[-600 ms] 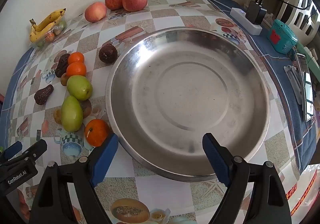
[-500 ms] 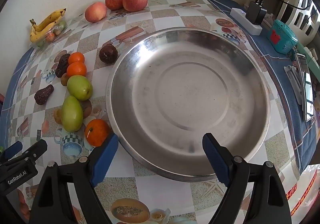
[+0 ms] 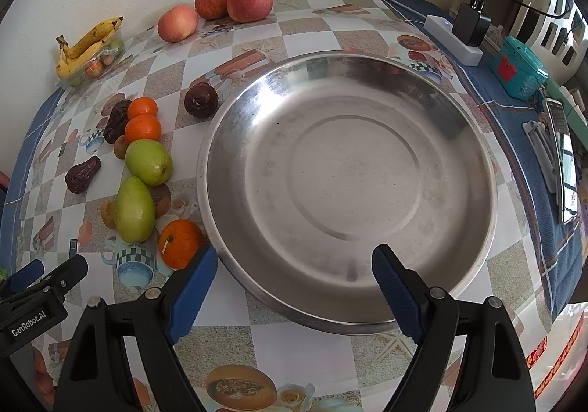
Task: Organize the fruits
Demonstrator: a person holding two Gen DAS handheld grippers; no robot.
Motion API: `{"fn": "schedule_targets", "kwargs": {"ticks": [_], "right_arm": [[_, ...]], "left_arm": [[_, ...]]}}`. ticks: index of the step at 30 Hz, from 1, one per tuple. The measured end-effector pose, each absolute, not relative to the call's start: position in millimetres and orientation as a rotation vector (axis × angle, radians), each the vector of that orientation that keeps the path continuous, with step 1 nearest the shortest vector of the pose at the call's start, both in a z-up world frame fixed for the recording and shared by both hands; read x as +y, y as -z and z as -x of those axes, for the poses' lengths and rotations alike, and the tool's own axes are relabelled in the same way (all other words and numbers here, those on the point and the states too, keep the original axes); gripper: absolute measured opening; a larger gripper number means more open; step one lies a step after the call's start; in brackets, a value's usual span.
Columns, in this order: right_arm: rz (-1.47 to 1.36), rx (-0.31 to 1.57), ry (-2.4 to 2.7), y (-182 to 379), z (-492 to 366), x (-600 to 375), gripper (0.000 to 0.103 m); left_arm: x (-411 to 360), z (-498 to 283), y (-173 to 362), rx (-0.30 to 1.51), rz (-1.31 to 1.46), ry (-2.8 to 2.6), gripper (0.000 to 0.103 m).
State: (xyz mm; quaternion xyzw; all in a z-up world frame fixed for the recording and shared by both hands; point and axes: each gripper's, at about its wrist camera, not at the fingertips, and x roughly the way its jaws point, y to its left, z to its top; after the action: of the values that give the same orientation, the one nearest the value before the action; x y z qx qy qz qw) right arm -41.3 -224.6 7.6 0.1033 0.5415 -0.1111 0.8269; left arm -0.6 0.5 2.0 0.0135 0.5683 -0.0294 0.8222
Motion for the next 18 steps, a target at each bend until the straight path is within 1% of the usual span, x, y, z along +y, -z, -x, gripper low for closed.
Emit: {"fn": "schedule_targets", "kwargs": {"ticks": [13,18], "right_arm": [[-0.217,1.148,0.234,-8.1,41.1,-224.4,0.087],[-0.217,1.148,0.234,-8.0,40.6,-225.4,0.087]], "left_arm": [[2.1,-0.9,-0.2,1.205,-0.029,0.047,0.103],[1.8,-0.5,-2.2,1.172,-0.027,0.060,0.103]]}}
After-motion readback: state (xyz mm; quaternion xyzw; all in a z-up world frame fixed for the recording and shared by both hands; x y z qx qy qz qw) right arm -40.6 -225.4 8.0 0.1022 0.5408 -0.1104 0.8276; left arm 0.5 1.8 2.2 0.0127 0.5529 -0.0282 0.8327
